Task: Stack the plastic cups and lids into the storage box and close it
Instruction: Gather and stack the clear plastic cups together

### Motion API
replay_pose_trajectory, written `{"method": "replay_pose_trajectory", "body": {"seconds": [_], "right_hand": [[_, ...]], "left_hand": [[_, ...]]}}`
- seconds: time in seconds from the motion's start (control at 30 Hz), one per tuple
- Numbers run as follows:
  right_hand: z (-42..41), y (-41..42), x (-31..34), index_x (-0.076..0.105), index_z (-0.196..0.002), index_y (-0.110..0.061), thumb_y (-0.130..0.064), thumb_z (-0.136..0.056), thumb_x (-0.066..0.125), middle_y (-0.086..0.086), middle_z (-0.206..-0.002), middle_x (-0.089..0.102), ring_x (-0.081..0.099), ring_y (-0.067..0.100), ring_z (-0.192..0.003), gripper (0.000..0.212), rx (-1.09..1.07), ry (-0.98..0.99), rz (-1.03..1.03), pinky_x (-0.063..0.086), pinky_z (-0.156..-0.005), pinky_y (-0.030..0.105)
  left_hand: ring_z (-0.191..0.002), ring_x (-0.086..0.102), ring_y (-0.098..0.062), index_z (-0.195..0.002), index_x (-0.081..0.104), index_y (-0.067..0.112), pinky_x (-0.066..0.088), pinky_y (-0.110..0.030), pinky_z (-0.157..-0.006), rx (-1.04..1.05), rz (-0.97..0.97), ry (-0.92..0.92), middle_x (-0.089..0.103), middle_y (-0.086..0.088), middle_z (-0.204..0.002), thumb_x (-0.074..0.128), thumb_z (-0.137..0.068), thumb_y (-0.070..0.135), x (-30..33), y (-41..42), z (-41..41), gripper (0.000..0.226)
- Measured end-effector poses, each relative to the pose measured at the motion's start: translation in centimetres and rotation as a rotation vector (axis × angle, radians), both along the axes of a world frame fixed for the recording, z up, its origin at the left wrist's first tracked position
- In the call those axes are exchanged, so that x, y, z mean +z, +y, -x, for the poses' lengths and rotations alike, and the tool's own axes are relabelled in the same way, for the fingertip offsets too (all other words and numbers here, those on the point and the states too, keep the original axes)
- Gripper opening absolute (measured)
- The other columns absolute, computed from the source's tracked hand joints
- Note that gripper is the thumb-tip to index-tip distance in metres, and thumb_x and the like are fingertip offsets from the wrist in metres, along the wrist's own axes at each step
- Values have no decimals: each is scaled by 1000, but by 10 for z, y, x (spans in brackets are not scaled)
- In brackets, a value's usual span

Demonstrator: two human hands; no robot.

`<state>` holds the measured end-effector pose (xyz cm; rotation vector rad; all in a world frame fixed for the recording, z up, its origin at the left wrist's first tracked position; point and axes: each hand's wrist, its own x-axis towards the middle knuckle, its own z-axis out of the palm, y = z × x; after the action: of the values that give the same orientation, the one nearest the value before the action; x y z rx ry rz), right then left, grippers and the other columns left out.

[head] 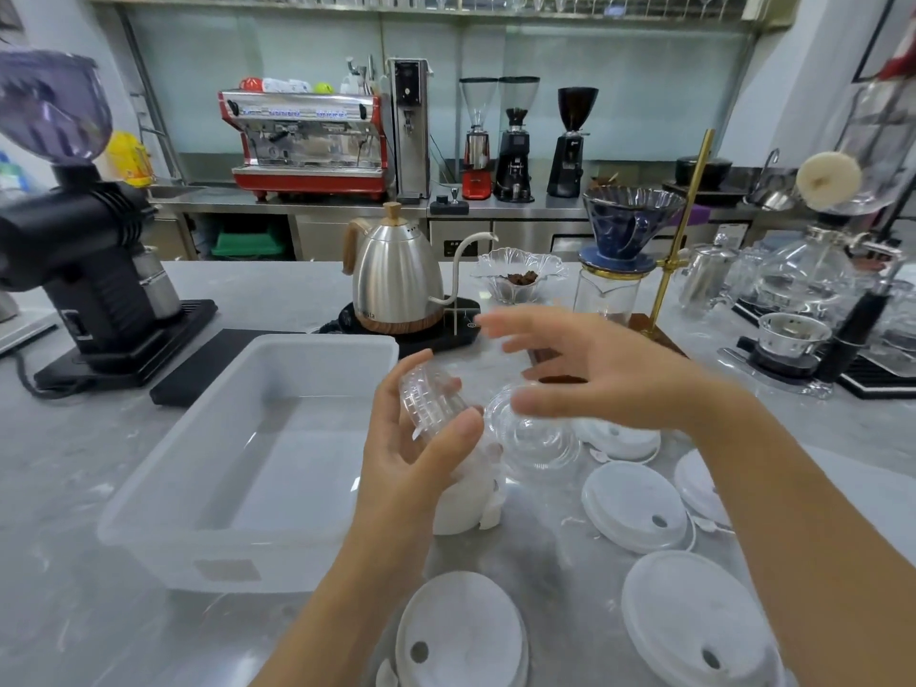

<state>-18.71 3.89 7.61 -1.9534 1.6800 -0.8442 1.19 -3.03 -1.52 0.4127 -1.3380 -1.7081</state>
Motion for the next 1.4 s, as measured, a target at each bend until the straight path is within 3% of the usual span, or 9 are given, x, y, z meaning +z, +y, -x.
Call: {"method": "replay_pose_trajectory", "body": {"seconds": [0.07,0.17,0.3,0.47,0.6,0.93,1.07,1.17,1.4], "right_hand": [[20,-4,-8,45,-142,-46,-51,-79,79,-20,-138,56,58,0,-123,73,-207,14,6,51,-105,31],[33,-9,-30,37,-151,-33,-49,-77,81,-11,-150,47,49,13,-135,88,-390,403,-170,41,-113,34],[27,-15,-57,30,-153,-36,-57,-67,83,-9,-147,44,47,17,-132,103,-375,530,-372,45,-106,38],[19,-21,-66,31,-152,-36,-65,-61,82,-8,-142,47,49,20,-127,108,-317,672,-366,45,-103,36],[25,-22,-65,32,-151,-37,-57,-65,83,-7,-141,47,48,19,-130,102,-329,622,-310,40,-106,34],[4,9,6,34,-146,-56,-44,-67,90,-25,-138,52,53,-3,-128,97,13,-13,-59,48,-106,21],[-17,11,9,37,-151,-45,-25,-70,92,-17,-144,52,52,5,-134,100,171,-25,-85,46,-110,28],[-20,8,7,39,-151,-39,-19,-70,92,-10,-145,53,54,11,-133,99,176,-42,-101,47,-110,36],[-22,9,8,37,-147,-52,-30,-73,90,-24,-139,51,56,6,-126,93,146,57,-96,52,-102,30]], "left_hand": [[-114,72,-29,-127,63,45,50,-73,-99,14,-19,12,73,4,-119,95,-51,63,0,-1,1,84],[-114,72,-27,-123,65,47,48,-73,-101,16,-38,8,73,5,-120,95,-47,66,0,-2,1,85],[-113,73,-25,-123,65,48,49,-72,-100,12,-40,7,73,6,-121,95,-46,67,0,-1,1,85],[-112,72,-24,-126,64,48,49,-73,-99,16,-47,4,73,7,-121,95,-48,67,0,-1,1,86],[-111,73,-24,-128,62,48,51,-73,-98,17,-42,2,73,7,-120,95,-51,66,-1,-2,2,86],[-116,73,-25,-134,57,46,56,-61,-98,-24,26,-25,75,6,-123,97,-59,56,-2,1,0,86],[-126,67,-31,-137,56,41,55,-53,-100,-40,67,-35,70,-5,-135,96,-62,54,-2,4,1,86],[-130,64,-32,-140,54,35,50,-61,-106,-33,74,-26,67,-7,-139,95,-63,54,-2,3,1,89],[-126,66,-35,-140,55,30,52,-60,-102,-74,61,-23,70,-10,-135,95,-67,47,-1,1,0,85]]}}
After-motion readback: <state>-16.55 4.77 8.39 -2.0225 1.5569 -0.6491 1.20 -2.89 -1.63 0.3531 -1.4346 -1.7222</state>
